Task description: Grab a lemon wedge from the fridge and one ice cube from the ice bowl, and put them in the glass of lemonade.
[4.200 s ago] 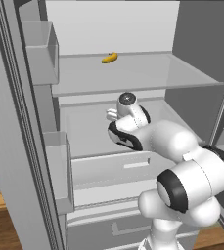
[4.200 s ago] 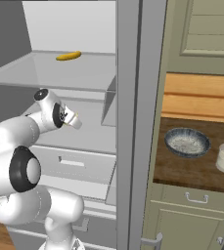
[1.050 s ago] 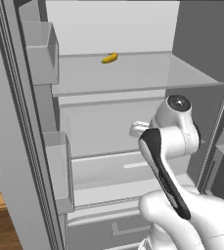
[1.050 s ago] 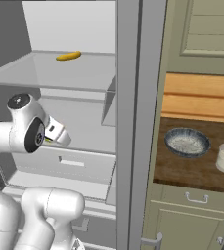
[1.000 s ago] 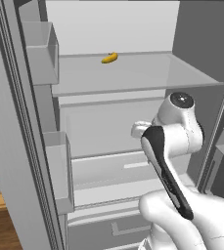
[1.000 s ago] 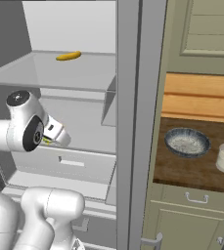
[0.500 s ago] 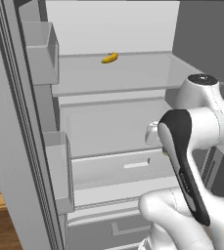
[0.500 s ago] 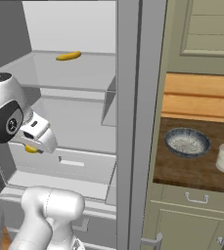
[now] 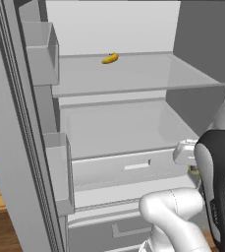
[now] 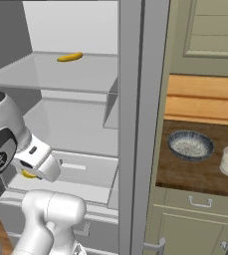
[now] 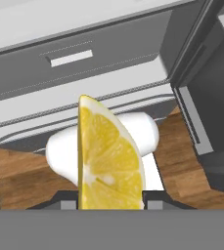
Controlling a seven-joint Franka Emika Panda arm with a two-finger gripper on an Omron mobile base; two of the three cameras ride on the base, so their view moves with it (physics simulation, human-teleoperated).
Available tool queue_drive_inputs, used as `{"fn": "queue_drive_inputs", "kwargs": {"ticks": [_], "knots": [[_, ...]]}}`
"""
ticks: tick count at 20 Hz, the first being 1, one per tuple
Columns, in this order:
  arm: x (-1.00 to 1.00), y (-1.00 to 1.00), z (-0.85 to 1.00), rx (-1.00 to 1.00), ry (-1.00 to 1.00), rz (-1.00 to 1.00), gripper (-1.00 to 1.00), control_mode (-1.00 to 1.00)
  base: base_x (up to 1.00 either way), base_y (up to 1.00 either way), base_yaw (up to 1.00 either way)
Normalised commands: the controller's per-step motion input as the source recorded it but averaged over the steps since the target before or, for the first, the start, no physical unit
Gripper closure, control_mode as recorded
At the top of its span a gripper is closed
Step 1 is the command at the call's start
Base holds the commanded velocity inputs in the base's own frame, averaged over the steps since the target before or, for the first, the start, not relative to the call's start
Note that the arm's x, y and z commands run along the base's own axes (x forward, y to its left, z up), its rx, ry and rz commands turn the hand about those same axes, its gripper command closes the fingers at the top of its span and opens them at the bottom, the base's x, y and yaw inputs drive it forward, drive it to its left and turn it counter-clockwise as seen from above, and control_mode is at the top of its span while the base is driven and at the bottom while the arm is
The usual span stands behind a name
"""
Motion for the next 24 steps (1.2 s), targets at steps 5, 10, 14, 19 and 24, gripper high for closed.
{"fn": "queue_drive_inputs", "kwargs": {"ticks": [5,10,14,19,24], "knots": [[0.0,0.0,0.0,0.0,0.0,0.0,1.0,-1.0,0.0,0.0,0.0],[-0.01,0.0,0.0,0.0,0.0,0.0,1.0,-1.0,0.0,0.0,0.0],[0.0,0.0,0.0,0.0,0.0,0.0,1.0,1.0,-0.9,0.0,-0.13],[0.0,0.0,0.0,0.0,0.0,0.0,1.0,1.0,-1.0,0.0,-0.23],[0.0,0.0,0.0,0.0,0.0,0.0,1.0,1.0,-0.71,-0.49,-0.46]]}}
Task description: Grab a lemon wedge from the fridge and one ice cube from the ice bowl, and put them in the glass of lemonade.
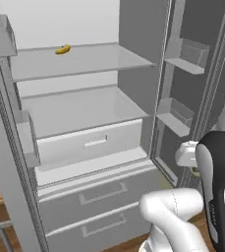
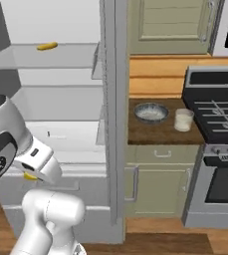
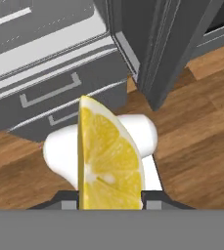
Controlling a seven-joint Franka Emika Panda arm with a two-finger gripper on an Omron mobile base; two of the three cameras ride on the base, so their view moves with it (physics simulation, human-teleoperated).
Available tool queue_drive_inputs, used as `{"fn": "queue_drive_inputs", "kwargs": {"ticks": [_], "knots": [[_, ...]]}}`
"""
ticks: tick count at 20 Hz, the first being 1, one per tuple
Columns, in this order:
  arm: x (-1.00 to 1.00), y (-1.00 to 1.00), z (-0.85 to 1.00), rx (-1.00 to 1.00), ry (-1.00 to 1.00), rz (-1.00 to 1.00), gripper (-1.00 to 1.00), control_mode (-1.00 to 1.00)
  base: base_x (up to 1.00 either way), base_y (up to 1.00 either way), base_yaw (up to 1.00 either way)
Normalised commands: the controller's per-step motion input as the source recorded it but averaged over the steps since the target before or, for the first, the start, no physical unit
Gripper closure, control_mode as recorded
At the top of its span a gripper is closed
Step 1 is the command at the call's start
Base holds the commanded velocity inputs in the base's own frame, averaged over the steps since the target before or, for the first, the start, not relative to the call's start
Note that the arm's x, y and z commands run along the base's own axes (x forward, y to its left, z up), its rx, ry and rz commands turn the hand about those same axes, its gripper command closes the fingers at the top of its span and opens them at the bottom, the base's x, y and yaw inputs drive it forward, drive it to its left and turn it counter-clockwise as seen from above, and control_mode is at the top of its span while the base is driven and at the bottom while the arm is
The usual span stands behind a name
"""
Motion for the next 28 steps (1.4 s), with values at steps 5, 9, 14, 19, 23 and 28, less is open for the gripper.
{"fn": "queue_drive_inputs", "kwargs": {"ticks": [5,9,14,19,23,28], "knots": [[0.0,0.0,0.0,0.0,0.0,0.0,1.0,1.0,-0.07,-0.61,-0.58],[0.0,0.0,0.0,0.0,0.0,0.0,1.0,1.0,-0.01,-0.88,-0.44],[0.0,0.0,0.0,0.0,0.0,0.0,1.0,1.0,-0.01,-1.0,-0.24],[0.0,0.0,0.0,0.0,0.0,0.0,1.0,1.0,0.32,-0.76,0.08],[0.0,0.0,0.0,0.0,0.0,0.0,1.0,1.0,1.0,-0.56,0.5],[0.0,0.0,0.0,0.0,0.0,0.0,1.0,1.0,1.0,-0.32,0.66]]}}
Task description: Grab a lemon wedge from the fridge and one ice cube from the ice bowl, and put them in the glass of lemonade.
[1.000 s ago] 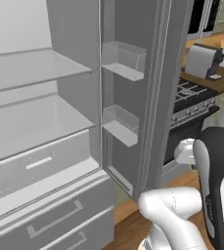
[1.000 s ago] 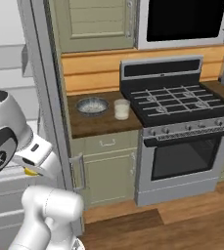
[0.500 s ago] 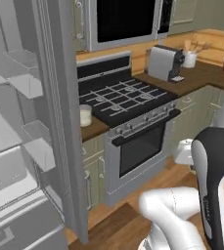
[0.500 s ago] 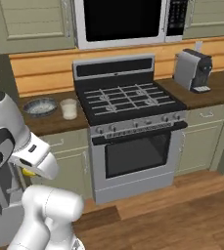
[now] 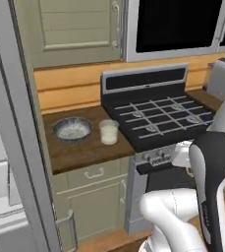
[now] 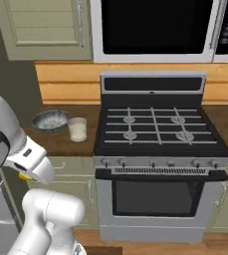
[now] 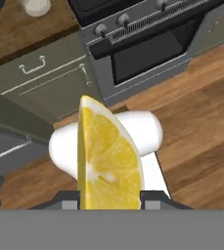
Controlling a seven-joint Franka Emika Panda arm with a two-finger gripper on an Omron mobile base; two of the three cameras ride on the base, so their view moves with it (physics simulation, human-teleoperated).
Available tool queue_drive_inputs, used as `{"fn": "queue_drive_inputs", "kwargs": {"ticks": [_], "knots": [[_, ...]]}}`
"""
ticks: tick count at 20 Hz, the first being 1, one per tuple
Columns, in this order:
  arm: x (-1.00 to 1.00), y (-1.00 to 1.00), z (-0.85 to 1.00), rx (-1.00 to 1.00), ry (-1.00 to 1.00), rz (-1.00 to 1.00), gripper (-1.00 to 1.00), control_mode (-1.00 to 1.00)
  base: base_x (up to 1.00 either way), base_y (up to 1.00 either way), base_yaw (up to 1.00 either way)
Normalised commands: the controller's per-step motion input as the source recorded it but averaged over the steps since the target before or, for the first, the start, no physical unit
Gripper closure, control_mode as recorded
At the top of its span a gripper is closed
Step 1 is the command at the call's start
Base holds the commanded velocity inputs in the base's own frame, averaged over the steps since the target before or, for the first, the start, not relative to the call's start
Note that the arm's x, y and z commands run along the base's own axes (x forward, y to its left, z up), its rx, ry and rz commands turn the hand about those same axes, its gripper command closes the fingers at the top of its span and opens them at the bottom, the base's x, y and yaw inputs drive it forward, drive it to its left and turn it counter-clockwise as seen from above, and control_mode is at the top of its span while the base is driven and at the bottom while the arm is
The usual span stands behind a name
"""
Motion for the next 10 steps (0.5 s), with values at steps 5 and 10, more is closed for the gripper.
{"fn": "queue_drive_inputs", "kwargs": {"ticks": [5,10], "knots": [[0.0,0.0,0.0,0.0,0.0,0.0,1.0,1.0,0.94,-0.25,0.56],[0.0,0.0,0.0,0.0,0.0,0.0,1.0,1.0,0.47,-0.3,0.23]]}}
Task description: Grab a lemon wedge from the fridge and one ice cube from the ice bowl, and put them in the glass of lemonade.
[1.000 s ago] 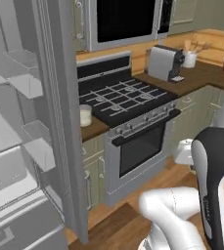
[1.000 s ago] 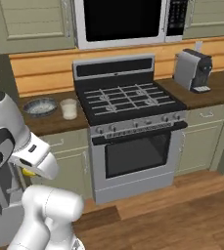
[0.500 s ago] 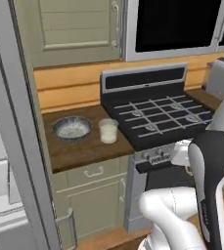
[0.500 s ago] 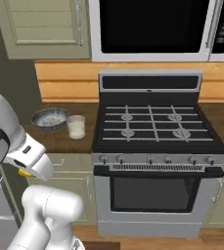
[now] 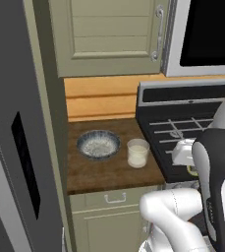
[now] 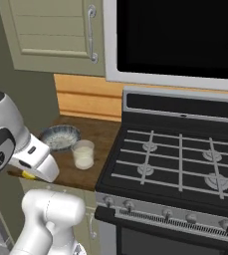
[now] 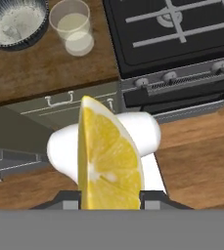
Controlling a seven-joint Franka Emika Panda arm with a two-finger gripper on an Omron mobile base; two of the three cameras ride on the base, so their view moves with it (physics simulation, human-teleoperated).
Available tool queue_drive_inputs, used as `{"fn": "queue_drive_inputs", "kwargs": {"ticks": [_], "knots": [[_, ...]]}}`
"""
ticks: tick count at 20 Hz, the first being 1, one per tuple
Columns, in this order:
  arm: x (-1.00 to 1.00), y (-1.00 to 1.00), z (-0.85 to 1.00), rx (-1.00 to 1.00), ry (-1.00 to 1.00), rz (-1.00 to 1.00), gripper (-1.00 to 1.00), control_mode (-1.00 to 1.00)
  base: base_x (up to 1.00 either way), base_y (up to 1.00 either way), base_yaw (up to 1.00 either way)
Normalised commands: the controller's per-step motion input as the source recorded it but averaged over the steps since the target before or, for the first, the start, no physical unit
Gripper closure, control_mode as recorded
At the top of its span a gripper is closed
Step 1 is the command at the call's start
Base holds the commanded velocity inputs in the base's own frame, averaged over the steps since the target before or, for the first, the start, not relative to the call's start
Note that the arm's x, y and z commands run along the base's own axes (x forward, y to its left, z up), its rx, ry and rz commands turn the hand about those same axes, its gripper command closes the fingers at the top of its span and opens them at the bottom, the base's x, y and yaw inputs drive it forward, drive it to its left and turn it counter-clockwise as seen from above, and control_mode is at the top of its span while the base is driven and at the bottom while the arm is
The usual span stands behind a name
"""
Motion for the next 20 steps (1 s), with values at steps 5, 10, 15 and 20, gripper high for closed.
{"fn": "queue_drive_inputs", "kwargs": {"ticks": [5,10,15,20], "knots": [[0.0,0.0,0.0,0.0,0.0,0.0,1.0,1.0,0.06,0.0,0.0],[0.0,0.0,0.0,0.0,0.0,0.0,1.0,1.0,0.35,0.0,-0.01],[0.42,0.0,0.0,0.0,0.07,0.0,1.0,-1.0,0.22,0.0,0.0],[0.95,0.0,0.0,0.0,0.03,-0.01,1.0,-1.0,0.0,0.0,0.0]]}}
